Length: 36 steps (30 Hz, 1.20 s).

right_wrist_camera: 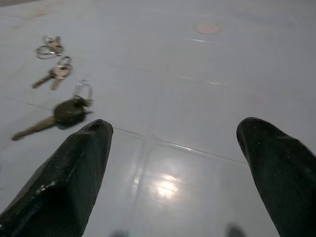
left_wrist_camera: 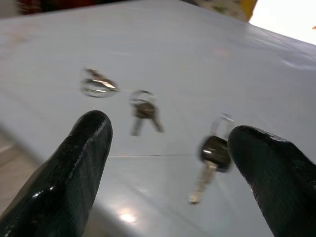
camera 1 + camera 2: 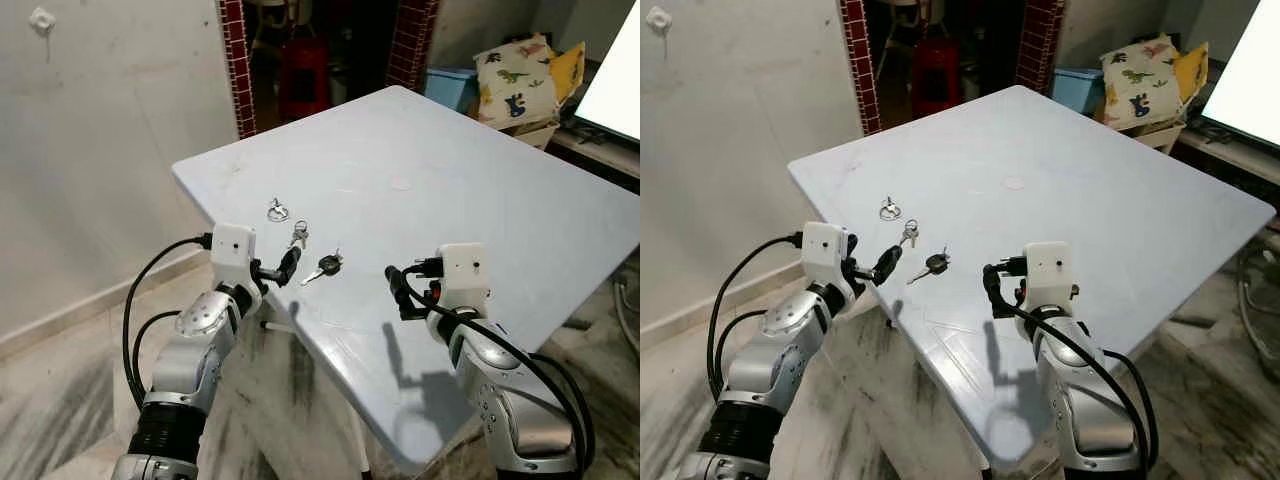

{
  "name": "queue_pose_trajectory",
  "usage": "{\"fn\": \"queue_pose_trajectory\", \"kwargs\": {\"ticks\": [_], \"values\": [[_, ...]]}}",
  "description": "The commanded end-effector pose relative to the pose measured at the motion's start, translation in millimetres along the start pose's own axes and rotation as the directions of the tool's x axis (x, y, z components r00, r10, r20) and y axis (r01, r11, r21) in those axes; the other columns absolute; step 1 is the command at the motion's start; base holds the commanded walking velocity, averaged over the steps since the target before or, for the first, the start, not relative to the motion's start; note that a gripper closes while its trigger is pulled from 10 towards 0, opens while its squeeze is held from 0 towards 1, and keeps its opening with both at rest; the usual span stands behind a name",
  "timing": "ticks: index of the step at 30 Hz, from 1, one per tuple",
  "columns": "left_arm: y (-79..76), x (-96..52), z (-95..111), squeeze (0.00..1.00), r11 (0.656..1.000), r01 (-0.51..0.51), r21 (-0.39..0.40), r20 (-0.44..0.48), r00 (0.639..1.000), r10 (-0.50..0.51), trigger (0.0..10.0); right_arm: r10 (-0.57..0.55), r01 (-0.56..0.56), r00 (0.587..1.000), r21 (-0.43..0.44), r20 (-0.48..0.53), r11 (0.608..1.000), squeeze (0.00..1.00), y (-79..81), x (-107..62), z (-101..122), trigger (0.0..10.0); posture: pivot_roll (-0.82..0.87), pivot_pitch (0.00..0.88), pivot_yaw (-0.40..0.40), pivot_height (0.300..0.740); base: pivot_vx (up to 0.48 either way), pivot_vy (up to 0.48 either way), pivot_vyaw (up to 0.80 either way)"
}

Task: Hang keys on a hook

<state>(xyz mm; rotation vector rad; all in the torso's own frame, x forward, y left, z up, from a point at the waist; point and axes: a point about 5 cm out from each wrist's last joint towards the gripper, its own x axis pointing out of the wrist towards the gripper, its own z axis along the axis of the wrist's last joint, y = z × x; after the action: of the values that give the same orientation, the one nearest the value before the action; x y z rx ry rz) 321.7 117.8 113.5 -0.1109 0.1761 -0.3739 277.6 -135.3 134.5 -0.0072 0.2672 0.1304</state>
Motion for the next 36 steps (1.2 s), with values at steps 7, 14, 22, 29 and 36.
{"fn": "queue_pose_trajectory", "kwargs": {"ticks": [7, 14, 22, 29, 36], "values": [[-7.3, -1.8, -9.6, 0.00, 0.997, 0.059, 0.048, -0.069, 0.996, -0.056, 10.0, 0.005, -0.005, 1.000, -0.014, 0.030, 1.000, 0.00, 1.0, -0.9, 8.3, 10.0, -0.10, 0.000, -0.002, 0.740, 0.000, 0.000, -0.32], [-7.8, -5.2, -13.5, 0.00, 0.996, 0.073, 0.055, -0.091, 0.994, -0.067, 10.0, 0.012, -0.012, 1.000, -0.016, 0.006, 1.000, 0.00, 4.2, -0.4, 4.6, 10.0, -0.10, 0.000, 0.002, 0.740, 0.000, 0.000, -0.31], [-7.6, -4.0, -12.1, 0.00, 0.993, 0.088, 0.079, -0.101, 0.992, -0.080, 10.0, 0.012, -0.012, 1.000, -0.018, 0.003, 1.000, 0.00, 5.1, 0.7, 4.2, 10.0, -0.10, 0.000, 0.005, 0.740, 0.000, 0.000, -0.72], [-4.1, -3.3, -10.0, 0.00, 0.992, 0.043, 0.121, -0.090, 0.995, -0.033, 10.0, 0.012, -0.012, 1.000, -0.017, 0.007, 1.000, 0.00, 6.2, 1.1, 4.8, 10.0, -0.10, 0.000, 0.006, 0.740, 0.000, 0.000, -0.73], [-2.4, -0.8, -3.7, 0.00, 0.992, 0.023, 0.123, -0.057, 0.998, -0.016, 10.0, 0.010, -0.010, 1.000, -0.017, 0.009, 1.000, 0.00, 5.6, 1.7, 5.8, 10.0, -0.10, 0.000, 0.008, 0.740, 0.000, 0.000, -0.74]]}}
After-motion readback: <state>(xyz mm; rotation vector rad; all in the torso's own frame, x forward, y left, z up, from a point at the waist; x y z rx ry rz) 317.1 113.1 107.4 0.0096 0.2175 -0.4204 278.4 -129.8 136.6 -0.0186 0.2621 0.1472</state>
